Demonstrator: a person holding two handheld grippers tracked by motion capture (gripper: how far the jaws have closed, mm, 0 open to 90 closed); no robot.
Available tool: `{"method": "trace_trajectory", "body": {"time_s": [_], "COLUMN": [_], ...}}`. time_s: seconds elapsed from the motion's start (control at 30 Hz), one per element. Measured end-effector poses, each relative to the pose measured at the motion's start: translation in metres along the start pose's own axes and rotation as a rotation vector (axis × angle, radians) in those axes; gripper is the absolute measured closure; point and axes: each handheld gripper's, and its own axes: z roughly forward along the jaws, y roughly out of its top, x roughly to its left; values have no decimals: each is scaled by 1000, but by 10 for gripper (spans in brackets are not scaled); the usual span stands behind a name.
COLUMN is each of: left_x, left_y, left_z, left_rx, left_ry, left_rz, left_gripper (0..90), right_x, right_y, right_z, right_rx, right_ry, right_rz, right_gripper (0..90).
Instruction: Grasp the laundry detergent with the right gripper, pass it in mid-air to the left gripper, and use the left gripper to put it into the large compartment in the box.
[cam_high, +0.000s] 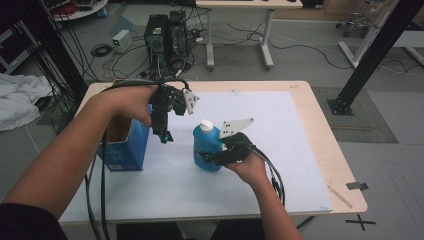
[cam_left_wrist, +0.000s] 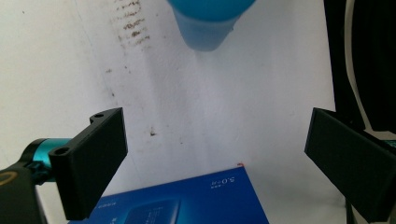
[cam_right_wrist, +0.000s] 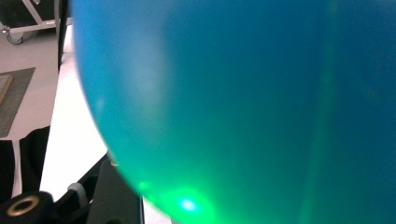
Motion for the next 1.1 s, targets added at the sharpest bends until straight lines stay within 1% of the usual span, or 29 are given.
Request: {"method": "trace_trajectory", "body": {"time_s": [0.1,0.13,0.2,0.43,0.47,0.57,0.67,0.7,0.77,1.1], "left_x": [-2,-3,-4,-10,-10,-12,-13,-16,-16,-19], "left_y": [4,5,7,16,17,20,22,25,26,39], "left_z": [0,1,1,3,3,4,5,7,7,12], "left_rx": [2,0,-2,-4,-4,-3,-4,-5,-3,0], "left_ry": [3,4,3,-7,-9,-15,-14,-14,-15,-19], "left_rz": [15,13,18,42,45,56,57,61,65,80], "left_gripper": [59,59,59,59,59,59,59,59,59,58], "right_x": [1,1,1,4,5,6,6,7,7,10], "right_y": [2,3,3,5,6,7,8,9,9,14], "right_z": [2,3,4,7,8,10,11,12,12,19], "right_rx": [0,0,-1,7,8,10,10,13,12,15], "right_ry": [13,16,22,53,55,63,67,71,75,91], "right_rz": [-5,-14,-14,-33,-26,-27,-30,-36,-34,-53], "right_gripper": [465,465,465,466,466,466,466,466,466,466]}}
